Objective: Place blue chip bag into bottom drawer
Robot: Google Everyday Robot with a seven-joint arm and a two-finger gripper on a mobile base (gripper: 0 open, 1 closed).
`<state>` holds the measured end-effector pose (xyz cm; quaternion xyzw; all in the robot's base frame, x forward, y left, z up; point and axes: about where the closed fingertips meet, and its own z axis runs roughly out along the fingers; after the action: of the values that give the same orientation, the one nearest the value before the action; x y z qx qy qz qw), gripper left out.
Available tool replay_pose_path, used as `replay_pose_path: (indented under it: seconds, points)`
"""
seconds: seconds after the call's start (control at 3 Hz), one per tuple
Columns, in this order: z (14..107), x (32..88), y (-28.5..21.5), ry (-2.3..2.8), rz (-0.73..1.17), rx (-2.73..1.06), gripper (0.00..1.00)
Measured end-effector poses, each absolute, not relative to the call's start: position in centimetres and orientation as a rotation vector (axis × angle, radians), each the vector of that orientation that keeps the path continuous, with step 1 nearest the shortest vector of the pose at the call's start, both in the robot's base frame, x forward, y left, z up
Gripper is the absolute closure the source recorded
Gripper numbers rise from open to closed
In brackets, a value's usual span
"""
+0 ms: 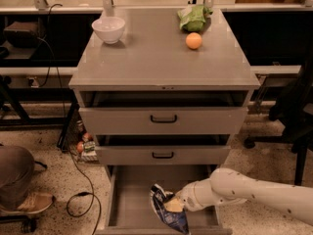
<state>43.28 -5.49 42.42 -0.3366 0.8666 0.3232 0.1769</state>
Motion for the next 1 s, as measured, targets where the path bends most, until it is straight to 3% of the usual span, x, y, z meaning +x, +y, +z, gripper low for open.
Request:
replay_pose_path:
  seconds: [0.67,1.0]
  points:
    - [30.5,52.4,-2.1,2.361,0.784,-0.848,1.0]
    - [26.0,54.7,-0.9,2.384,0.75,-0.8,0.82]
